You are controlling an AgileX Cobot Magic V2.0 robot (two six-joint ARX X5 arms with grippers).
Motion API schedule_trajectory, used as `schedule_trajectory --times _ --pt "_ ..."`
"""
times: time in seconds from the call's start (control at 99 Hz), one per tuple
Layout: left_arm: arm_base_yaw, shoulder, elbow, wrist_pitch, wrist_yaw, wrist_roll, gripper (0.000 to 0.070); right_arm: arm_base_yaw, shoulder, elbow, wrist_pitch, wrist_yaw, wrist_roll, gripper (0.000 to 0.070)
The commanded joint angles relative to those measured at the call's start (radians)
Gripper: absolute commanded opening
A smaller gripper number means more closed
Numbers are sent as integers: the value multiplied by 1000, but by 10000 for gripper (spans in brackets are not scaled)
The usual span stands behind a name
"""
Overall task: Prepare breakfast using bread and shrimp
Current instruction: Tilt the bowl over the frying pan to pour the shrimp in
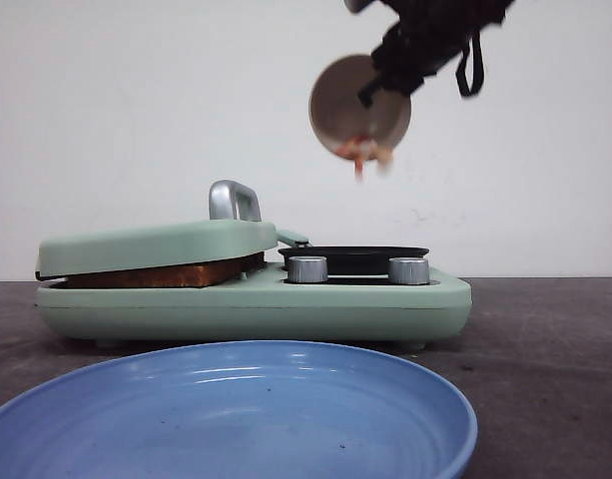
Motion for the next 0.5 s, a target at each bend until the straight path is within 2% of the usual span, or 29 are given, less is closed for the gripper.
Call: schedule_trajectory --times 0.0,0.111,0.141,0.404,0.495 --pt "-4 5 8 11 7 18 233 11 17 -75 162 23 -12 2" --pt "-4 5 8 11 29 28 233 22 20 -188 385 39 -53 2" --pt "-4 5 8 11 37 29 232 25 22 -203 407 39 -57 2" --pt "-4 5 8 11 40 30 232 25 22 -219 391 32 -61 2" --pt "-4 6 8 13 40 30 232 24 22 -219 391 34 -34 2"
